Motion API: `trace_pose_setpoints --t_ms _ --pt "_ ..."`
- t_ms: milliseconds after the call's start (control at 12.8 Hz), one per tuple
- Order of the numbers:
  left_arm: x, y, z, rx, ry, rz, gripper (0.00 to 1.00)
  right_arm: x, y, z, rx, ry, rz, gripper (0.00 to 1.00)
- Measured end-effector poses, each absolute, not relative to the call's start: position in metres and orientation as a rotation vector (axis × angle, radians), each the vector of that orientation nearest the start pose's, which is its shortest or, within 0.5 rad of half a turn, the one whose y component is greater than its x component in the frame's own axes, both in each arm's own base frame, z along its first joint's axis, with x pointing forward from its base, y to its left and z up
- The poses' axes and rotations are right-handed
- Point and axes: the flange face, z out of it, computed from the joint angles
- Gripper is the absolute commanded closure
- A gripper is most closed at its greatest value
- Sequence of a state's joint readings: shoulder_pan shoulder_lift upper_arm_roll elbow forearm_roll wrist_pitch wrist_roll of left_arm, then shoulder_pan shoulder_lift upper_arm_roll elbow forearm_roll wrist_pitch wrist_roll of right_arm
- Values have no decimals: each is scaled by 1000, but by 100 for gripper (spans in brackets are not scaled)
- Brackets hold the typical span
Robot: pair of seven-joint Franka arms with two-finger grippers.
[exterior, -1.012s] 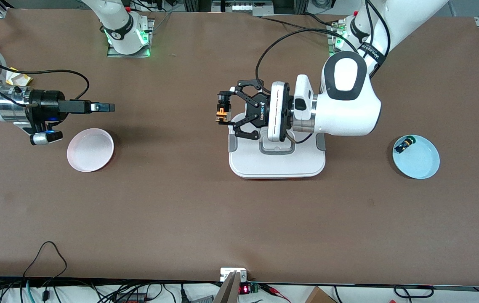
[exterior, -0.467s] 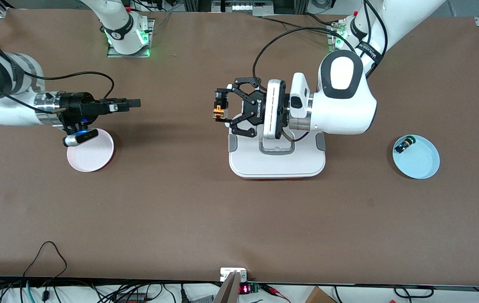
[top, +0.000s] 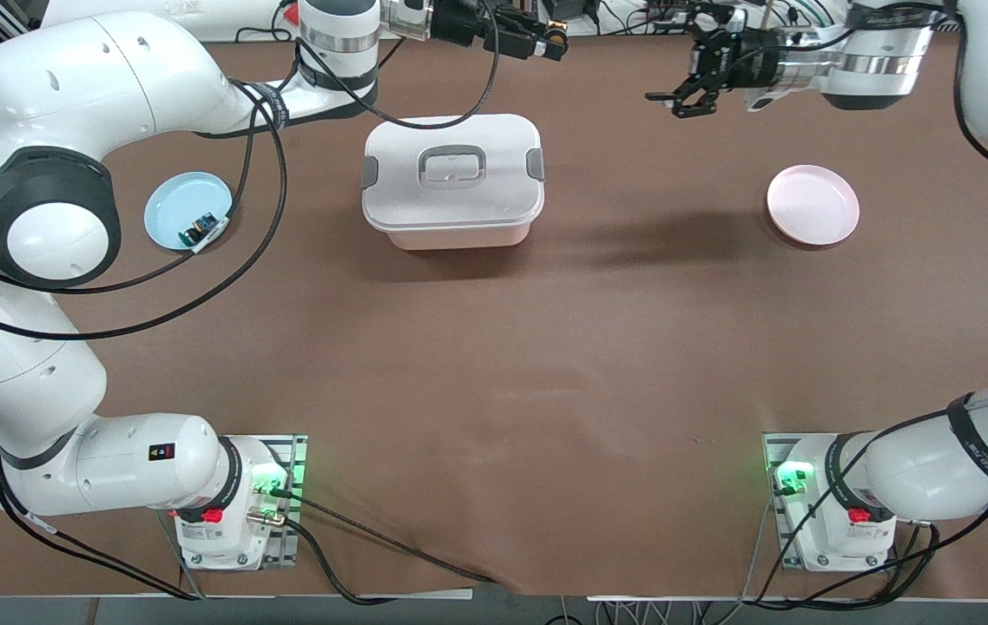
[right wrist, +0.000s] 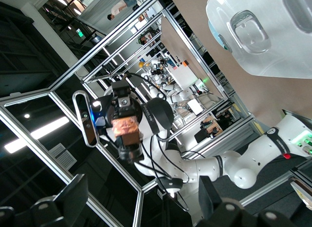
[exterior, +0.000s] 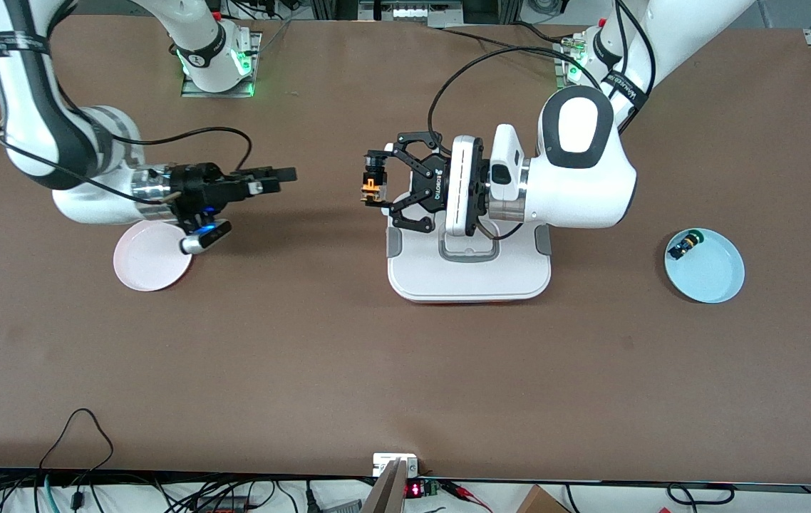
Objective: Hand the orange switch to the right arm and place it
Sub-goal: 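Reach the right gripper toward the orange switch held by the left gripper, then close the right gripper on the orange switch beside the left gripper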
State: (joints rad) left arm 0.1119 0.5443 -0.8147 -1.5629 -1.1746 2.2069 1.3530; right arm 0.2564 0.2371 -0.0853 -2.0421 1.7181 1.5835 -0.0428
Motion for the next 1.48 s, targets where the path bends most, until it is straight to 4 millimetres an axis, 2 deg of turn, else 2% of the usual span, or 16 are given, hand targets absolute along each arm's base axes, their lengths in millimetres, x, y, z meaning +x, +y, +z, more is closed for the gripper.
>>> trace_pose_setpoints --t_ms 156,311,856,1090,1479 --pt "582 -395 465 1484 -1037 638 94 550 233 378 -1378 484 602 0" --pt "583 -395 464 1485 -1037 637 94 552 248 371 -1365 507 600 0" --pt "583 -394 464 1486 -1035 638 94 565 275 401 -1378 477 579 0" --pt "583 -394 464 1487 -1035 638 94 557 291 401 -1384 467 598 0" --pt "583 -394 464 1487 -1035 638 94 551 305 402 -1389 456 614 0"
